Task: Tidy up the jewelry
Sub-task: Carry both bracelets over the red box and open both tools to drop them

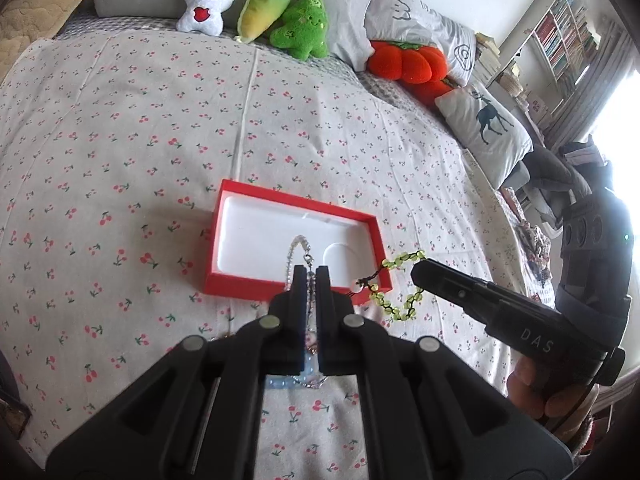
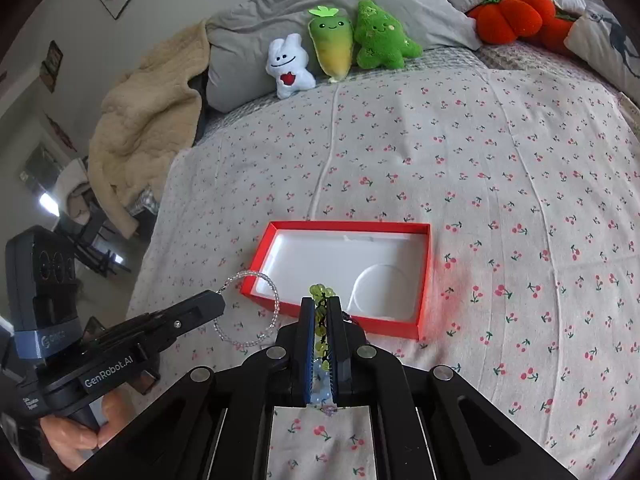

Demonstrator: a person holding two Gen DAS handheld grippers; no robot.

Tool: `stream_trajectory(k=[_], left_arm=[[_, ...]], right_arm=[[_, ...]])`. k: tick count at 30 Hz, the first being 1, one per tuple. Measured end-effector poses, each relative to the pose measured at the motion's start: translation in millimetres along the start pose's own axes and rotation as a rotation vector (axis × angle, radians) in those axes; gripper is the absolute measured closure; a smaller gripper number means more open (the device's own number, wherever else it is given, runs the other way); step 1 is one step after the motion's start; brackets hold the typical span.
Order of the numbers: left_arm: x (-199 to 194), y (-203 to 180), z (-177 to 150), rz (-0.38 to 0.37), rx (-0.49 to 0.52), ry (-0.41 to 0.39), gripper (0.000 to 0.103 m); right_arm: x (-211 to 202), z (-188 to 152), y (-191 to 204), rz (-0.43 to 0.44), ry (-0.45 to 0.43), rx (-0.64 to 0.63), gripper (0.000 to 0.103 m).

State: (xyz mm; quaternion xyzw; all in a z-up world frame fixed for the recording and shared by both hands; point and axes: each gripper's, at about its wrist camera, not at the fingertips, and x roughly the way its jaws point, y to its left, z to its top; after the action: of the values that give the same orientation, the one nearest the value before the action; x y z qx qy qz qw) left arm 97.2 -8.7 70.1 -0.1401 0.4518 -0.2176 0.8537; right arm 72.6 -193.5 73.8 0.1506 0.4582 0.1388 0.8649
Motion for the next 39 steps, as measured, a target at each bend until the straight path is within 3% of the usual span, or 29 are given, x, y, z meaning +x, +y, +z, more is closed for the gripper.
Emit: stream_trajectory(k=[5, 8, 14, 22, 30, 31, 34, 39], left_arm=[[21, -1, 13, -0.068, -0.019, -0.020, 0.098], [37, 9, 17, -0.071, -0.046, -0.013, 0.098], [61, 31, 16, 0.029, -0.077, 0.031, 0.098], [74, 40, 15, 0.119, -0.067, 0.051, 0.098], [76, 35, 16, 0.201, -0.012, 0.049, 0.097], [75, 33, 16, 0.204, -0.004, 0.056, 0.091], [64, 24, 14, 0.210, 0.031, 0.043, 0.062], [45, 12, 7, 0.238, 0.089, 0.027, 0.044]], right_arm=[[1, 15, 3, 0.004, -0.057, -0.006, 0.097], [7, 23, 4, 0.022, -0.069, 0.001, 0.097], [33, 34, 2, 0.073, -0.054, 0.014, 0.097], [72, 26, -27, -0.088, 0.038, 0.008, 0.097], [75, 23, -42, -0.133, 0.047, 0.011, 0.095], [74, 23, -43, -0.146, 0.049, 0.017, 0.094], [68, 24, -41, -0.159, 0.054, 0.014, 0.091], [48, 20, -30, -0.170, 0.035, -0.025, 0.090]])
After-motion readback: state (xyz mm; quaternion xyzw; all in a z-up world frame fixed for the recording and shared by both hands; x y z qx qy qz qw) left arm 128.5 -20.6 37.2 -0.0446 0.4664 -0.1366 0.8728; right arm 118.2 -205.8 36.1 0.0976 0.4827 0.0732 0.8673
